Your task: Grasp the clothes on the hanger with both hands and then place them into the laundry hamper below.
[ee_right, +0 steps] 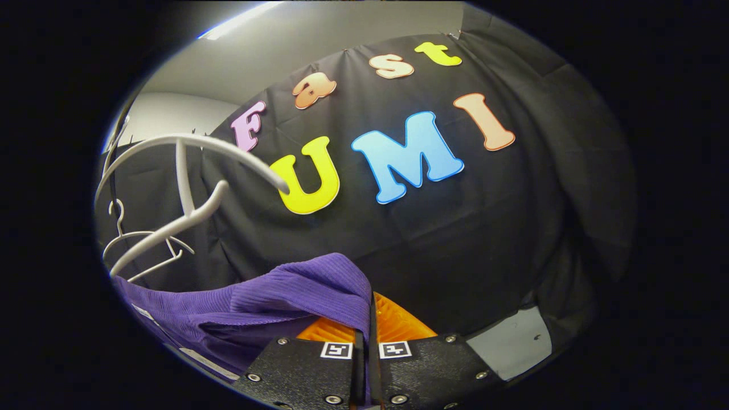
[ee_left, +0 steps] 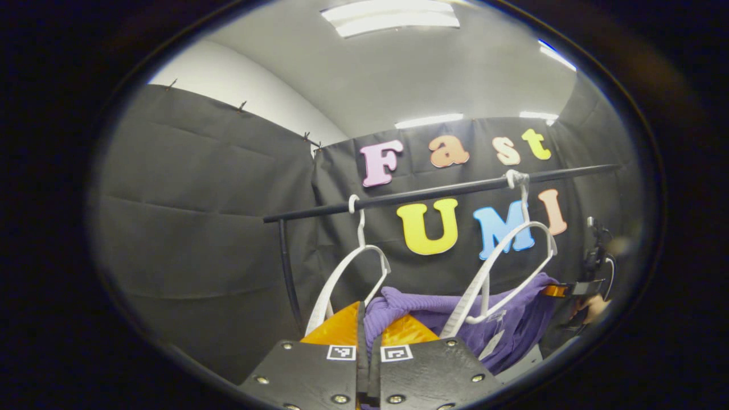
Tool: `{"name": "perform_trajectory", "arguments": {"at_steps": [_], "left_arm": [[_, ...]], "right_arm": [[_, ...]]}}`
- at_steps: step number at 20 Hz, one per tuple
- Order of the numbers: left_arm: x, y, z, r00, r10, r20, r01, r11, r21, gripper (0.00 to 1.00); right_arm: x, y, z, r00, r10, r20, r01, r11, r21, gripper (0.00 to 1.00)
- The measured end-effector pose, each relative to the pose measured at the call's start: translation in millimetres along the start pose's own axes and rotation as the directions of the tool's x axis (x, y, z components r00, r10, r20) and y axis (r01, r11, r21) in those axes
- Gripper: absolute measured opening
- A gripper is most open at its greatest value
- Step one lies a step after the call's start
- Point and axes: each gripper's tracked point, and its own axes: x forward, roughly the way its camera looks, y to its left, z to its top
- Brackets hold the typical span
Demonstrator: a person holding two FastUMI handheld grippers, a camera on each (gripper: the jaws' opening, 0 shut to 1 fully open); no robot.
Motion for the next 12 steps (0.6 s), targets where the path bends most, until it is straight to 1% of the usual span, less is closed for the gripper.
{"name": "perform_trajectory", "arguments": {"at_steps": [3, 7, 8, 9, 10, 12], "left_arm": [[-14, 0, -12, 1.0, -0.002, -0.009, 0.002, 1.0, -0.009, 0.01], [-40, 4, -29, 0.999, -0.02, -0.029, 0.019, 0.999, -0.036, 0.01], [-48, 1, -32, 0.999, -0.035, -0.031, 0.033, 0.998, -0.05, 0.0], [-54, -4, -32, 0.998, -0.056, -0.028, 0.054, 0.997, -0.063, 0.05], [-59, -11, -32, 0.997, -0.079, -0.022, 0.077, 0.994, -0.071, 0.01], [-66, -20, -32, 0.993, -0.116, -0.009, 0.114, 0.99, -0.078, 0.01]], "right_arm": [[-23, 4, -16, 1.0, 0.004, -0.016, -0.004, 1.0, -0.025, 0.02], [-67, 23, -26, 0.999, 0.038, -0.022, -0.039, 0.997, -0.069, 0.02], [-80, 31, -28, 0.998, 0.053, -0.019, -0.054, 0.995, -0.083, 0.02], [-91, 38, -28, 0.998, 0.064, -0.013, -0.065, 0.993, -0.096, 0.02], [-103, 45, -28, 0.997, 0.078, -0.008, -0.079, 0.991, -0.11, 0.02], [-125, 60, -25, 0.994, 0.106, 0.003, -0.104, 0.985, -0.135, 0.01]]}}
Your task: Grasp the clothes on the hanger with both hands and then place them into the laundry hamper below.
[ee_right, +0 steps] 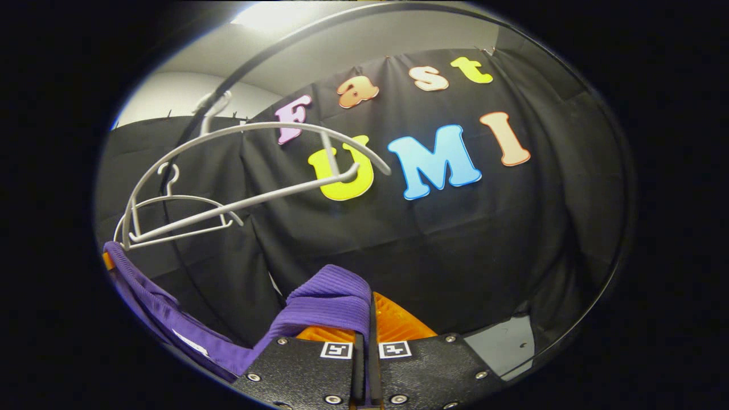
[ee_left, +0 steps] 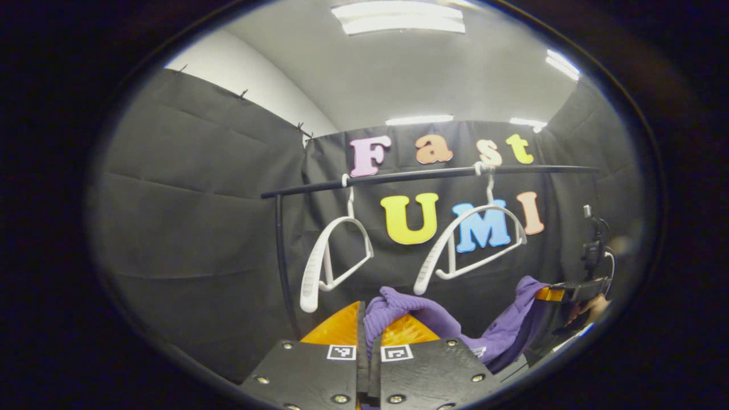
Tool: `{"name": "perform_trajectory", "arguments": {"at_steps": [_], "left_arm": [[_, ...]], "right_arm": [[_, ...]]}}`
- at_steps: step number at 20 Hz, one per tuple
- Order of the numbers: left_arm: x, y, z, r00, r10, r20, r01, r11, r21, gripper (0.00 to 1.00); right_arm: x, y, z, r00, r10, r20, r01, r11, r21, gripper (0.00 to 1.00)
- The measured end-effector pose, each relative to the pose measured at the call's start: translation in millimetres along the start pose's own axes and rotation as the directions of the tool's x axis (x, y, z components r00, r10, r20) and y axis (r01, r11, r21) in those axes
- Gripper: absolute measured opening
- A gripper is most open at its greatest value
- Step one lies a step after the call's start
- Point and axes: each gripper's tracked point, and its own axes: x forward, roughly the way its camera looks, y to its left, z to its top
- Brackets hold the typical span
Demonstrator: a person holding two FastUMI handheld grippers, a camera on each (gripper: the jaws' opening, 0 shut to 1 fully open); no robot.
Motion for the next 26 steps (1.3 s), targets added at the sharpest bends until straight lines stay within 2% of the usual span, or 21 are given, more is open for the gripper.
{"name": "perform_trajectory", "arguments": {"at_steps": [4, 8, 12, 13, 14, 15, 16, 17, 18, 21, 26], "left_arm": [[-15, -47, -11, 0.995, -0.103, -0.003, 0.103, 0.994, -0.034, 0.0], [-22, -85, -40, 0.979, -0.198, -0.045, 0.193, 0.977, -0.093, 0.01], [-30, -114, -69, 0.956, -0.28, -0.084, 0.267, 0.954, -0.135, 0.01], [-33, -120, -77, 0.951, -0.294, -0.093, 0.282, 0.951, -0.129, 0.05], [-33, -124, -84, 0.945, -0.308, -0.108, 0.294, 0.947, -0.128, 0.01], [-35, -129, -95, 0.938, -0.325, -0.125, 0.308, 0.942, -0.136, 0.01], [-38, -135, -106, 0.929, -0.341, -0.143, 0.32, 0.935, -0.15, 0.05], [-42, -140, -117, 0.921, -0.355, -0.161, 0.33, 0.93, -0.164, 0.01], [-45, -144, -129, 0.912, -0.365, -0.184, 0.335, 0.926, -0.174, 0.05], [-48, -153, -164, 0.884, -0.391, -0.255, 0.348, 0.916, -0.197, 0.01], [-57, -158, -228, 0.84, -0.396, -0.371, 0.342, 0.917, -0.205, 0.01]], "right_arm": [[-38, 32, 1, 0.999, 0.045, 0.004, -0.045, 0.999, -0.009, 0.02], [-72, 59, -10, 0.997, 0.071, -0.021, -0.071, 0.997, -0.009, 0.02], [-104, 82, -41, 0.994, 0.08, -0.072, -0.083, 0.996, -0.038, 0.02], [-111, 84, -52, 0.993, 0.077, -0.091, -0.081, 0.996, -0.041, 0.02], [-116, 84, -62, 0.991, 0.069, -0.112, -0.074, 0.996, -0.039, 0.02], [-122, 83, -74, 0.989, 0.06, -0.138, -0.064, 0.998, -0.029, 0.02], [-128, 83, -89, 0.985, 0.051, -0.162, -0.054, 0.998, -0.017, 0.02], [-134, 82, -101, 0.981, 0.04, -0.189, -0.042, 0.999, -0.005, 0.02], [-139, 80, -115, 0.977, 0.027, -0.212, -0.027, 1.0, 0.001, 0.02], [-155, 73, -155, 0.961, -0.005, -0.277, 0.006, 1.0, 0.002, 0.02], [-165, 54, -214, 0.931, -0.06, -0.36, 0.044, 0.998, -0.052, 0.02]]}}
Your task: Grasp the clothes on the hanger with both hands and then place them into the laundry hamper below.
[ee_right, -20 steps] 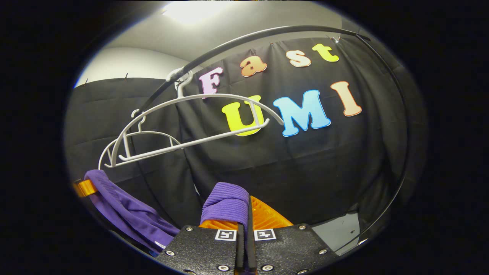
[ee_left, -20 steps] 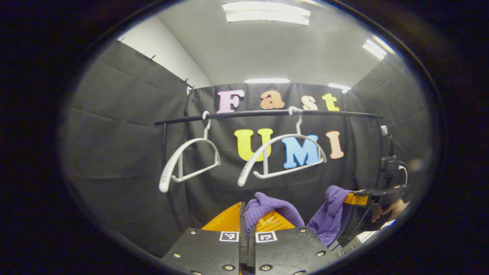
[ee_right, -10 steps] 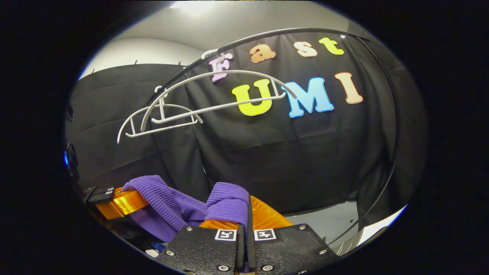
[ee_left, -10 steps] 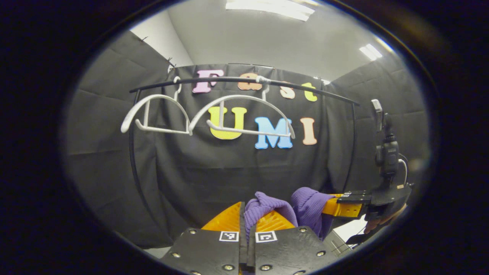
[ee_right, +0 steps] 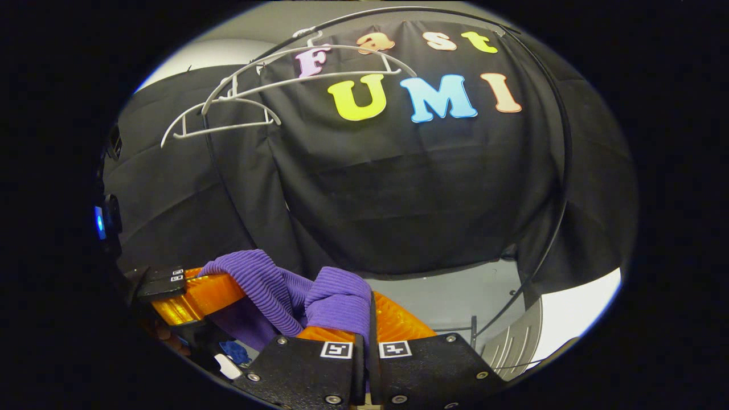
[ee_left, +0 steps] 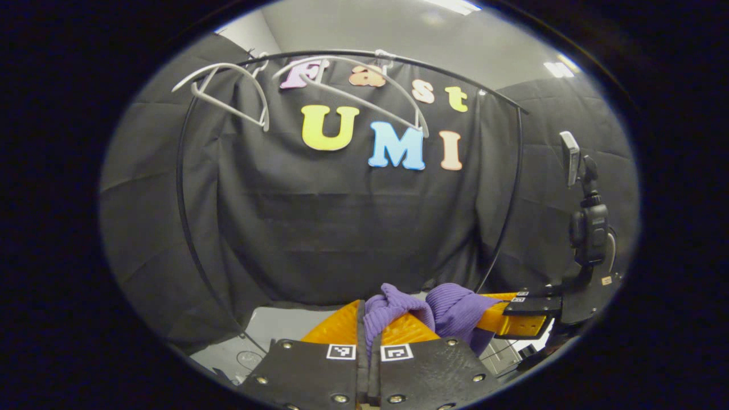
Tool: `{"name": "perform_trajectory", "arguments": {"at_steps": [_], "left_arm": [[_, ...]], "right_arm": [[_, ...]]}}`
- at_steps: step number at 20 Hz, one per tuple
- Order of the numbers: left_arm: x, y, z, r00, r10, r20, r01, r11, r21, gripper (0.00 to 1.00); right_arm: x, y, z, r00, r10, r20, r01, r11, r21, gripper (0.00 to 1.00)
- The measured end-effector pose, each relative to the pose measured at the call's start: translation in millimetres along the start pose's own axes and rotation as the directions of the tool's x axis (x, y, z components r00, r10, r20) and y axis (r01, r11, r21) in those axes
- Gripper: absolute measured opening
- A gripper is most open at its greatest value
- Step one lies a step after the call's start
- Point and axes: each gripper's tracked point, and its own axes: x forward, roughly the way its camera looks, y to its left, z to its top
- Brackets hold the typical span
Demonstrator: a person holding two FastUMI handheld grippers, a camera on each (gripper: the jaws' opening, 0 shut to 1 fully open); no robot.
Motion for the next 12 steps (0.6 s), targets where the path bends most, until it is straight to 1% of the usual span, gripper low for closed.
{"name": "perform_trajectory", "arguments": {"at_steps": [1, 2, 3, 6, 8, 9, 12], "left_arm": [[0, 2, -14, 1.0, 0.005, -0.025, -0.005, 1.0, -0.004, 0.01], [0, 3, -29, 0.999, 0.008, -0.052, -0.009, 1.0, -0.008, 0.05], [2, 4, -42, 0.997, 0.015, -0.077, -0.015, 1.0, -0.008, 0.01], [10, 11, -86, 0.985, 0.031, -0.171, -0.033, 0.999, -0.008, 0.01], [11, 17, -116, 0.972, 0.044, -0.231, -0.045, 0.999, 0.002, 0.01], [10, 18, -132, 0.964, 0.049, -0.26, -0.049, 0.999, 0.007, 0.01], [9, 21, -174, 0.937, 0.055, -0.345, -0.05, 0.998, 0.023, 0.01]], "right_arm": [[2, -2, -11, 1.0, -0.01, -0.021, 0.01, 1.0, -0.005, 0.03], [2, -4, -24, 0.999, -0.016, -0.04, 0.016, 1.0, -0.01, 0.03], [5, -7, -34, 0.998, -0.027, -0.059, 0.026, 0.999, -0.023, 0.03], [12, -17, -72, 0.99, -0.057, -0.127, 0.05, 0.997, -0.055, 0.03], [15, -22, -93, 0.983, -0.077, -0.166, 0.067, 0.996, -0.066, 0.02], [9, -20, -105, 0.978, -0.09, -0.187, 0.077, 0.994, -0.075, 0.03], [15, -27, -131, 0.963, -0.119, -0.243, 0.094, 0.989, -0.112, 0.03]]}}
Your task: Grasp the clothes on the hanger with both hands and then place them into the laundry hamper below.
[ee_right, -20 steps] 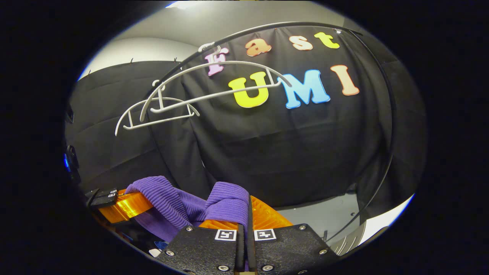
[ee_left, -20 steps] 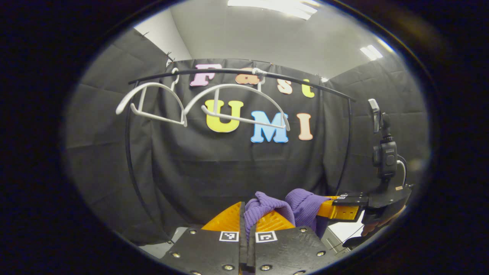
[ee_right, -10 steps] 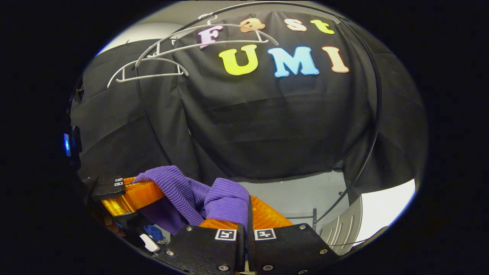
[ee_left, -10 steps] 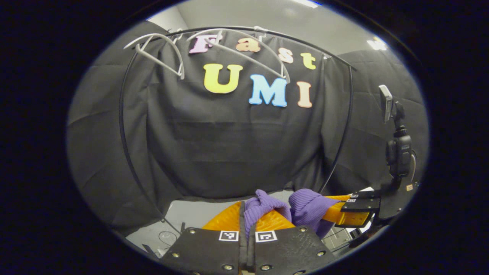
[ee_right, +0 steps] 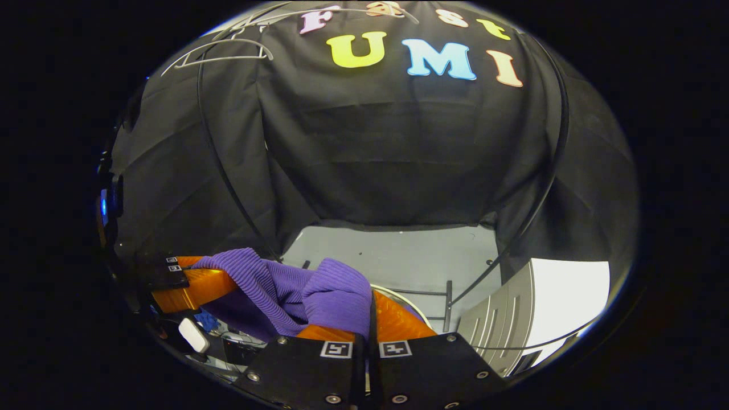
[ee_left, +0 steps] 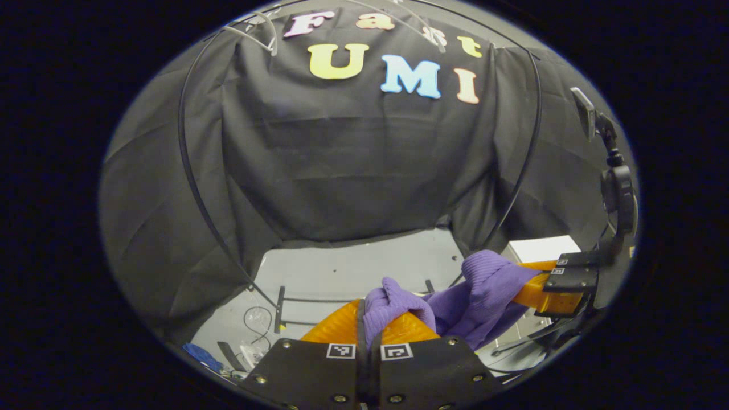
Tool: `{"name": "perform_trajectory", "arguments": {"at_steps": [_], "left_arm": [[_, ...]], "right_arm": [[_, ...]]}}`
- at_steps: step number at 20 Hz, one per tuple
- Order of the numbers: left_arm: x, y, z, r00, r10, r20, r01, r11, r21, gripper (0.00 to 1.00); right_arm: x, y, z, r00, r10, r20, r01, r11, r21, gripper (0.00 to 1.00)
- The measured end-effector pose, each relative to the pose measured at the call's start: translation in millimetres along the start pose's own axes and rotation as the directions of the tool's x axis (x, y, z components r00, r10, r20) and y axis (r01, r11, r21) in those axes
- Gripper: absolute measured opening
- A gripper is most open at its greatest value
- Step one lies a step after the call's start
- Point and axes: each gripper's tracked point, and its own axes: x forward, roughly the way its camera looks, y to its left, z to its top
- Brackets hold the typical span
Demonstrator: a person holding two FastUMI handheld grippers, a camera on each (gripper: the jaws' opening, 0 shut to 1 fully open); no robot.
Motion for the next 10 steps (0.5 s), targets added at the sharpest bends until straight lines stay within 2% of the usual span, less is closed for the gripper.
{"name": "perform_trajectory", "arguments": {"at_steps": [6, 8, 9, 10], "left_arm": [[19, 10, -48, 0.989, 0.038, -0.141, -0.031, 0.998, 0.049, 0.0], [24, 15, -61, 0.982, 0.046, -0.184, -0.036, 0.998, 0.056, 0.08], [22, 21, -73, 0.978, 0.051, -0.203, -0.041, 0.998, 0.055, 0.09], [26, 25, -79, 0.975, 0.058, -0.214, -0.049, 0.998, 0.048, 0.2]], "right_arm": [[12, -7, -47, 0.991, -0.042, -0.13, 0.037, 0.998, -0.044, 0.05], [13, -11, -61, 0.984, -0.062, -0.165, 0.052, 0.997, -0.062, 0.09], [12, -13, -65, 0.982, -0.066, -0.178, 0.055, 0.996, -0.065, 0.11], [12, -14, -71, 0.98, -0.069, -0.186, 0.058, 0.996, -0.064, 0.12]]}}
